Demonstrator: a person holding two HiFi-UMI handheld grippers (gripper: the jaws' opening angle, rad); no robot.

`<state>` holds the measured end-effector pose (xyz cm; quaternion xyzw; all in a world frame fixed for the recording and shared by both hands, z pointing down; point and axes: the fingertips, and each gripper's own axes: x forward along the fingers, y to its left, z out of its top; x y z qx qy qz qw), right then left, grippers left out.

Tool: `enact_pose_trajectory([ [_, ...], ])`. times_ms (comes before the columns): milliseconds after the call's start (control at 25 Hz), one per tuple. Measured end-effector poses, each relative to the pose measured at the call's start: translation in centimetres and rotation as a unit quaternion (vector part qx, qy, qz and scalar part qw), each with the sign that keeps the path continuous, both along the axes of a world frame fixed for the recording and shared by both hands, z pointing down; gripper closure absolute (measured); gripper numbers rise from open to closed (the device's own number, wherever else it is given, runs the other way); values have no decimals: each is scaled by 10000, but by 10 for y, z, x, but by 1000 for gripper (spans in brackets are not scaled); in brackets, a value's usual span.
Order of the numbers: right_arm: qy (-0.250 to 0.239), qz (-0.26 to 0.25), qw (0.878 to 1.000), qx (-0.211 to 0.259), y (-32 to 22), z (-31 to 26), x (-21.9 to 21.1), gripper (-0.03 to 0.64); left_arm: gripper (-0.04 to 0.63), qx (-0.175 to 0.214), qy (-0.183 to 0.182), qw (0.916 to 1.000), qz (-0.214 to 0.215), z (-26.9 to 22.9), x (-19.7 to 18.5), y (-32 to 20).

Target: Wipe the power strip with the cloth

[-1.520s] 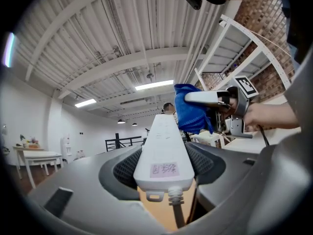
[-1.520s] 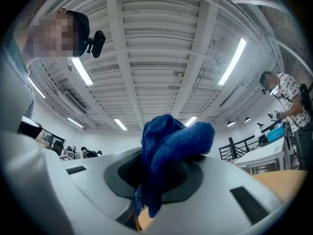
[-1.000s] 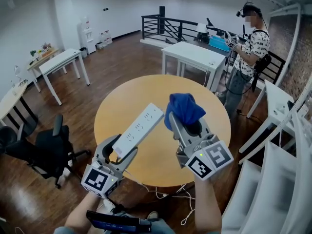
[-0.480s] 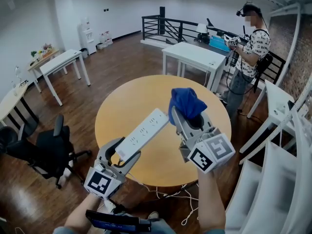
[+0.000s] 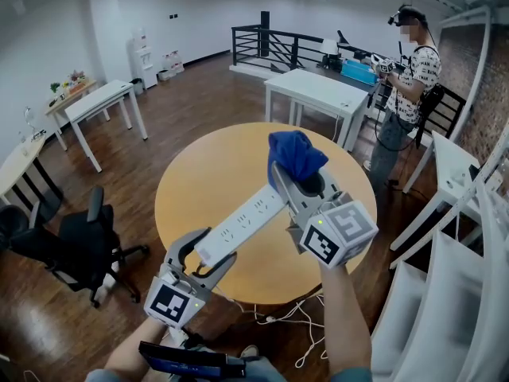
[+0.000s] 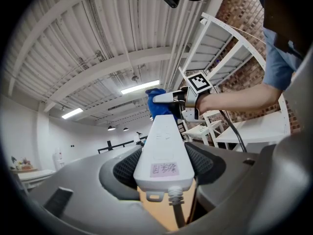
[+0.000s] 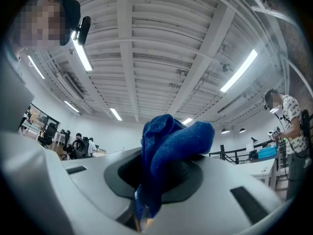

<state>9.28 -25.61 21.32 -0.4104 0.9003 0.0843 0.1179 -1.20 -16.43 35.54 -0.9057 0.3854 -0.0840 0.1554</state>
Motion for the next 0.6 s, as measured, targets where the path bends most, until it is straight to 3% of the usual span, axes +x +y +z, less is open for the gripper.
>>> enact_pose_trajectory([
  [600,349,-230,9989,-217,-16,0,-29,549,311,70,-254,9996,-82,7,4,1],
])
